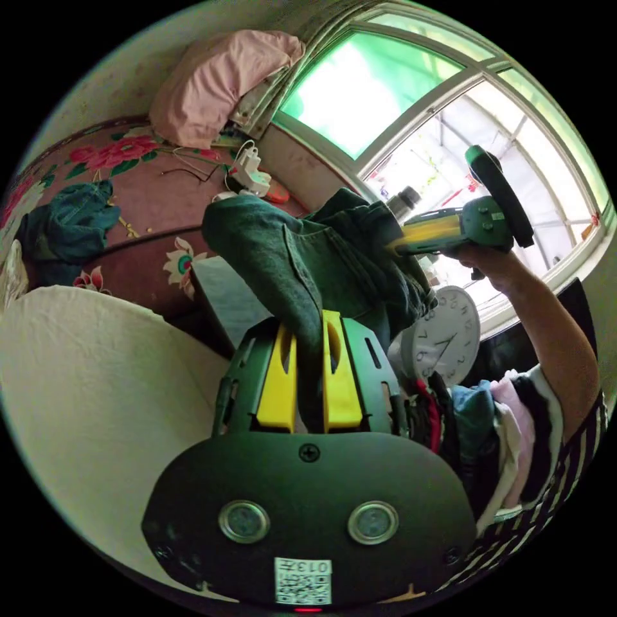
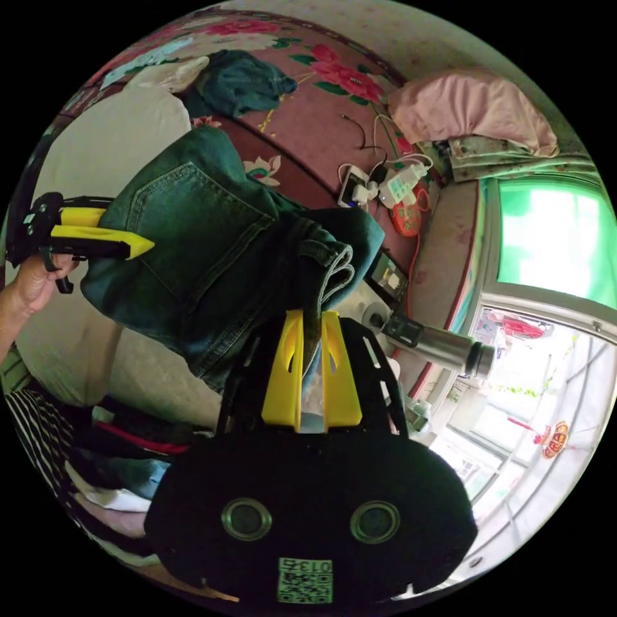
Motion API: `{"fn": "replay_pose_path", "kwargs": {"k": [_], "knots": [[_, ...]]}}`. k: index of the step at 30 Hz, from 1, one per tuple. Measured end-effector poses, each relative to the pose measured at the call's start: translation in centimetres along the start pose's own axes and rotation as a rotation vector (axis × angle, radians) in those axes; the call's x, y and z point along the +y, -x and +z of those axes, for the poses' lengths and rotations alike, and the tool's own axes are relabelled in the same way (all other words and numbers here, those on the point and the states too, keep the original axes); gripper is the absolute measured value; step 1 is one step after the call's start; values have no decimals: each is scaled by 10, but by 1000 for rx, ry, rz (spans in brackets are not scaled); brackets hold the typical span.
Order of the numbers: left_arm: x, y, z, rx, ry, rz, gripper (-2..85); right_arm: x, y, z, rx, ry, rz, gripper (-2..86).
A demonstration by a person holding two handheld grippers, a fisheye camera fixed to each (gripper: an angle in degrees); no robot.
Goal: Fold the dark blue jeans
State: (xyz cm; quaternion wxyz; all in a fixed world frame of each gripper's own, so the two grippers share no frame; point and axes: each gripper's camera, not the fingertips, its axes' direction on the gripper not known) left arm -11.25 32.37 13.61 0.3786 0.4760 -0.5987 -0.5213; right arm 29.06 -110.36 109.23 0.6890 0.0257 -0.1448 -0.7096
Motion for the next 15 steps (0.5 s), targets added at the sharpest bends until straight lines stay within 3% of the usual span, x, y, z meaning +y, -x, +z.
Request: {"fn": "replay_pose_path", "kwargs": {"k": [10, 15], "knots": [[16, -36, 121, -139, 102, 39, 77, 78, -14, 53, -68, -3, -99, 59], [24, -59, 142, -84, 124, 77, 104, 141, -34, 35, -33, 29, -72, 49]]}}
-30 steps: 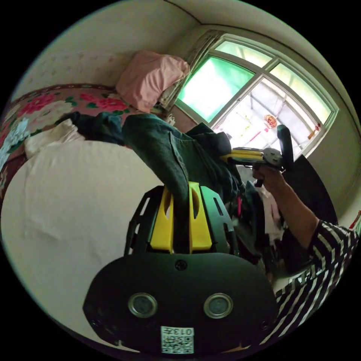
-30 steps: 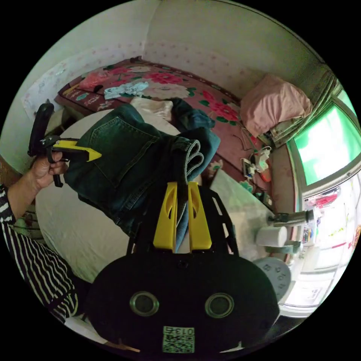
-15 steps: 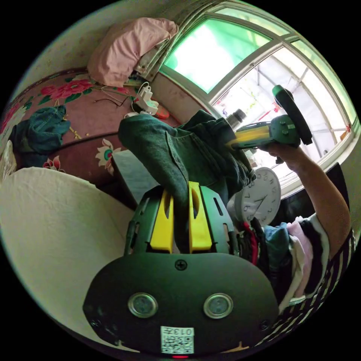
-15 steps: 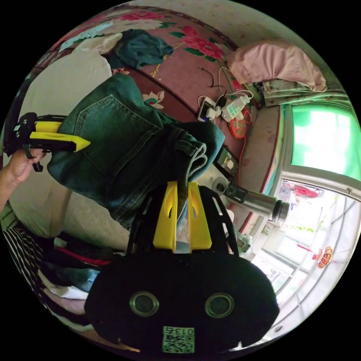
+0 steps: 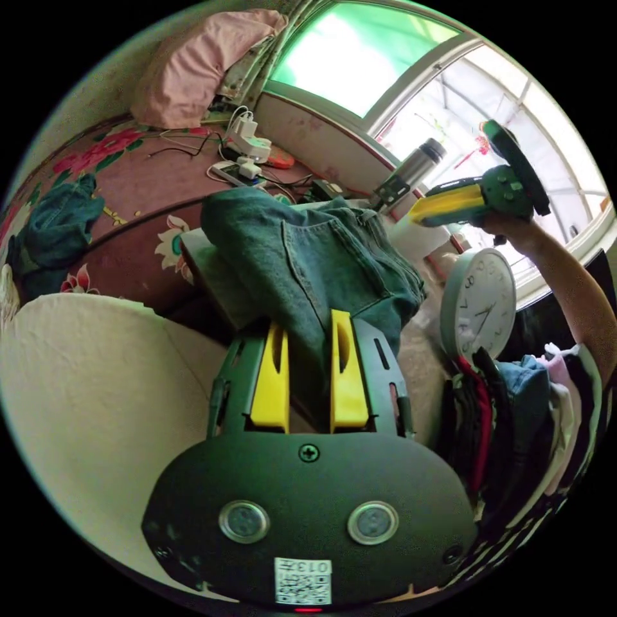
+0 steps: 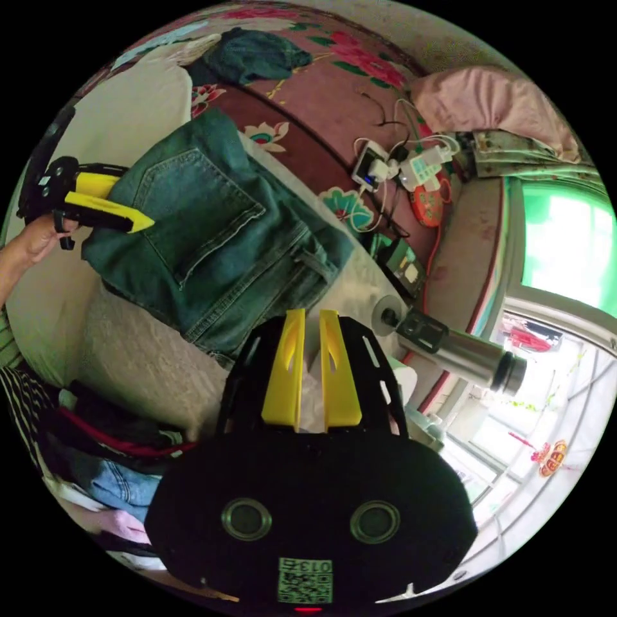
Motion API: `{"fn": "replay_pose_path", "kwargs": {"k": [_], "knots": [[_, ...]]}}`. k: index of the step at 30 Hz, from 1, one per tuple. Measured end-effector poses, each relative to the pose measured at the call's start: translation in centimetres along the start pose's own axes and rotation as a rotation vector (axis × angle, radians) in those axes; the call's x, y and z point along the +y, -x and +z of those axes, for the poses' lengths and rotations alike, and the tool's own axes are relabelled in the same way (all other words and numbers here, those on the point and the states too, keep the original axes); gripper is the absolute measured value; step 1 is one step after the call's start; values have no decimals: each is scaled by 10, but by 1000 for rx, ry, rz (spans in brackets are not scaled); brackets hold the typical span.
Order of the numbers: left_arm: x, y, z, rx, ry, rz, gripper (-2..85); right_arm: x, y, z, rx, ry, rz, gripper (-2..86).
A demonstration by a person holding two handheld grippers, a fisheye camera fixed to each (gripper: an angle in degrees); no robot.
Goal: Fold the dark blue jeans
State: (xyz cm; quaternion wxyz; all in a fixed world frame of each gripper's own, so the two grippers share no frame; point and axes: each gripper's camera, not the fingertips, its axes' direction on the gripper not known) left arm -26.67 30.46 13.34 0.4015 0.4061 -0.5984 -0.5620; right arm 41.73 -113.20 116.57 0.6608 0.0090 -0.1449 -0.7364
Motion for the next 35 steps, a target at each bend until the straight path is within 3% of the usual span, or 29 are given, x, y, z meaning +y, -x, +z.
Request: {"fn": "replay_pose_path", "kwargs": {"k": [5, 8, 12, 14, 18, 20, 22, 25, 28, 35], "knots": [[32, -26, -20, -8, -62, -52, 112, 91, -15, -69, 76, -139, 97, 36], [67, -60, -43, -18, -120, -10, 93, 166, -8, -132, 143, -366, 171, 16], [124, -123, -76, -34, -182, 121, 58, 309, 33, -228, 97, -833, 229, 2], [171, -171, -103, -32, -239, 198, 31, 374, 62, -260, 77, -931, 251, 0], [248, -240, -136, 31, -266, 339, 7, 528, 163, -311, 304, -977, 314, -1], [297, -282, -144, 142, -171, 437, 3, 591, 211, -319, 399, -970, 356, -1], [332, -312, -153, 140, -171, 454, 5, 666, 264, -313, 468, -903, 526, 3], [369, -361, -170, 88, -198, 479, 28, 751, 308, -284, 410, -802, 836, 16], [389, -420, -192, 40, -355, 549, 101, 823, 337, -250, 289, -753, 1083, 63], [392, -574, -197, -103, -452, 830, 153, 897, 362, -213, 226, -637, 1061, 104]]}}
